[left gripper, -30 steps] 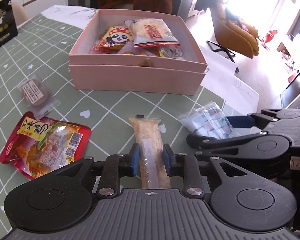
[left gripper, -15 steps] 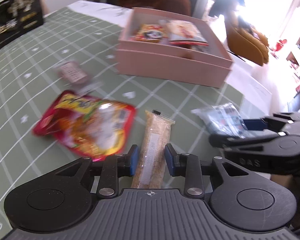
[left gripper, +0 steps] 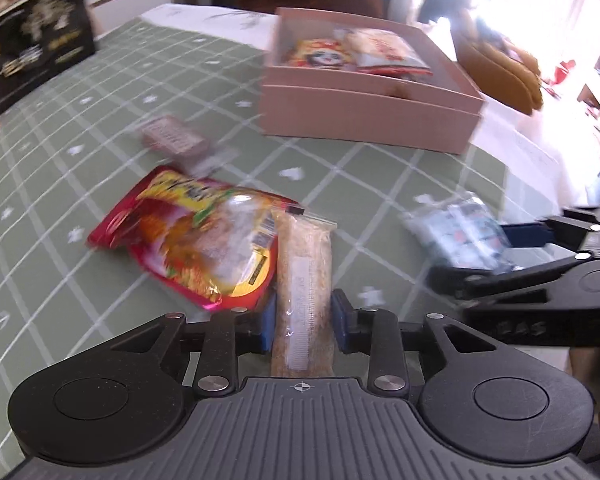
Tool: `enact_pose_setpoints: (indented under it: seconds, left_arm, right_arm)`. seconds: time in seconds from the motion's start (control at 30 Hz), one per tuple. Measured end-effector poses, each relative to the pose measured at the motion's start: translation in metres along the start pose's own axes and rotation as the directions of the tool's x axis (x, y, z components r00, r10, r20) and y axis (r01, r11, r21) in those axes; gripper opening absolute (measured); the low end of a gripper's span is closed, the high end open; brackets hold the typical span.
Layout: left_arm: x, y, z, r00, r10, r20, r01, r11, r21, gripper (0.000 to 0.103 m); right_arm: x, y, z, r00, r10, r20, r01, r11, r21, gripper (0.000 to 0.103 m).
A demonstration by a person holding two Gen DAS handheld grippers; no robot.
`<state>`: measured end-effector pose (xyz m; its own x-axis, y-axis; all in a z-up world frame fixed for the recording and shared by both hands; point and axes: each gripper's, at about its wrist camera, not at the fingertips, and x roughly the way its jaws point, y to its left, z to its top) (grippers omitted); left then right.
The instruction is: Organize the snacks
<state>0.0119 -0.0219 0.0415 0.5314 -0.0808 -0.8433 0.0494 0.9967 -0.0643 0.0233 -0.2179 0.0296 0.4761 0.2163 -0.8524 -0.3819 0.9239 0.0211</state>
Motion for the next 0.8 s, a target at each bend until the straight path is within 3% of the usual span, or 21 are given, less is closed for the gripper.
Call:
enact_pose_setpoints:
  seconds: [0.17,0.33,0.43,0.67,0.8]
  left_arm:
    - [-0.004,0.016,-0.007,1.000,0.003,-0.012,-0.003,0.999,-0.049,0.033]
    - [-0.005,0.014,-0.009,1.000,0.013,-0.010,-0.014,0.997,-0.082,0.033]
    - [-0.005,0.013,-0.009,1.000,0.016,-0.010,-0.017,0.997,-0.076,0.034]
    - [-0.005,0.016,-0.008,1.000,0.003,-0.015,-0.004,0.996,-0.088,0.034]
    - [-0.005,0.016,-0.007,1.000,0.001,-0.020,-0.003,0.996,-0.091,0.034]
  right_arm:
    - [0.003,-0.004,-0.003,1.000,-0.008,0.026,0.008,1.000,0.015,0.081]
    - [0.005,0.001,0.007,1.000,0.017,-0.006,-0.018,1.000,-0.017,0.079]
    - [0.002,0.007,0.008,0.999,0.032,-0.019,-0.033,0.999,-0.037,0.066]
    - [-0.014,0.020,-0.009,0.989,0.124,-0.075,-0.128,0.991,-0.047,0.068]
    - [-0.015,0.025,-0.013,0.989,0.128,-0.076,-0.134,0.987,-0.084,0.073]
